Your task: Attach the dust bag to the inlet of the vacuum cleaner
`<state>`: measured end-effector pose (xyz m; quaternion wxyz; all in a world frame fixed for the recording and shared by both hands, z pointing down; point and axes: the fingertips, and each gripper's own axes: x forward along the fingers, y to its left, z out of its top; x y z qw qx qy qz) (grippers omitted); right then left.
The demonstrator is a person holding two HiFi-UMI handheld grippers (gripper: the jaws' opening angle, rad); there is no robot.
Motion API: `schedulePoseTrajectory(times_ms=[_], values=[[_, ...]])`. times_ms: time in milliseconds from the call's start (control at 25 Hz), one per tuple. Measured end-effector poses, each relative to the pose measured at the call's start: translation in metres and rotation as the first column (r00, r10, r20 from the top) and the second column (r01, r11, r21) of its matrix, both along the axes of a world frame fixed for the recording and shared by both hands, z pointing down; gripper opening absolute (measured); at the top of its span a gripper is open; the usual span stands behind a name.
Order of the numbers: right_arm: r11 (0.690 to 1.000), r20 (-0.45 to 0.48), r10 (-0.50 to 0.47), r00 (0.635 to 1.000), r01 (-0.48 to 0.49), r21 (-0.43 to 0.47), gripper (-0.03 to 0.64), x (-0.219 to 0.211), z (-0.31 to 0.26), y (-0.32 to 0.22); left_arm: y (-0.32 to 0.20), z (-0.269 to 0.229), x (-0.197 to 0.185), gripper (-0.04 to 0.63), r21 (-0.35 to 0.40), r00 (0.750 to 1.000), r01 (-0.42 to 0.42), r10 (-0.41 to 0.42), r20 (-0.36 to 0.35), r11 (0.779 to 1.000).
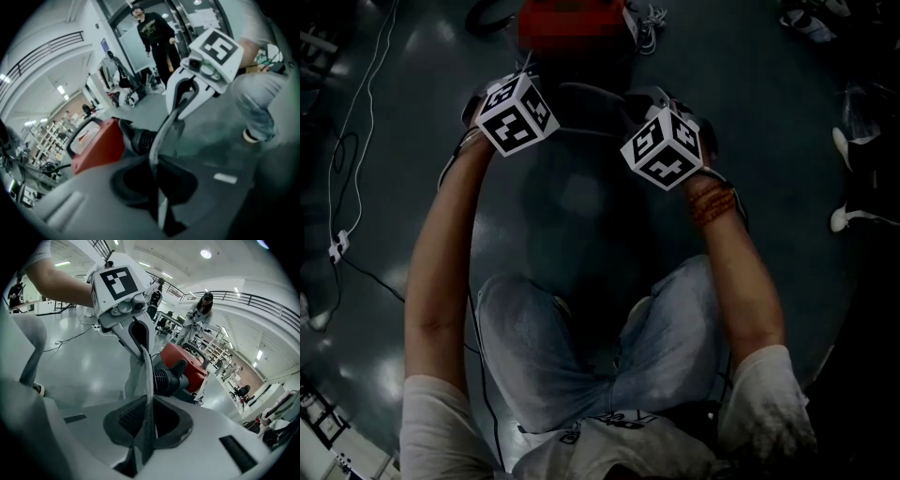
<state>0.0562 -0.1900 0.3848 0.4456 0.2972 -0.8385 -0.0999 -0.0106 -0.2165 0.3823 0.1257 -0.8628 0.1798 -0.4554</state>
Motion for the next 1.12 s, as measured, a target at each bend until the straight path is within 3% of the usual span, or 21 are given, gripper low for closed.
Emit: schedulePoseTrajectory(times_ms=[280, 520, 640, 840, 1120], values=[[0.999, -0.058, -0.002, 0.998, 0.004, 0.038, 0.026, -0.004, -0.009, -0.02, -0.003, 0.01, -0.005, 0.019, -0.043, 0.999, 0.023, -0.025, -0.04, 0.999], [1.0, -0.03, 0.002, 1.0, -0.002, 0.003, 0.025, -0.001, 0.008, -0.016, -0.007, -0.001, -0.002, 0.02, 0.052, 1.0, -0.005, 0.005, -0.001, 0.999], [1.0, -0.015, 0.014, 1.0, -0.014, 0.011, 0.025, -0.003, 0.006, -0.018, -0.011, 0.0, -0.002, 0.02, 0.062, 1.0, -0.002, 0.001, 0.01, 0.998], [0.997, -0.043, 0.022, 0.999, -0.018, 0.075, 0.025, -0.005, -0.008, -0.028, -0.009, 0.013, -0.005, 0.021, 0.007, 0.999, 0.023, -0.023, -0.029, 1.0], [0.997, -0.007, 0.046, 0.999, -0.046, 0.066, 0.025, 0.0, -0.001, -0.029, -0.009, 0.005, -0.002, 0.029, 0.029, 0.997, 0.035, -0.033, -0.07, 0.999]])
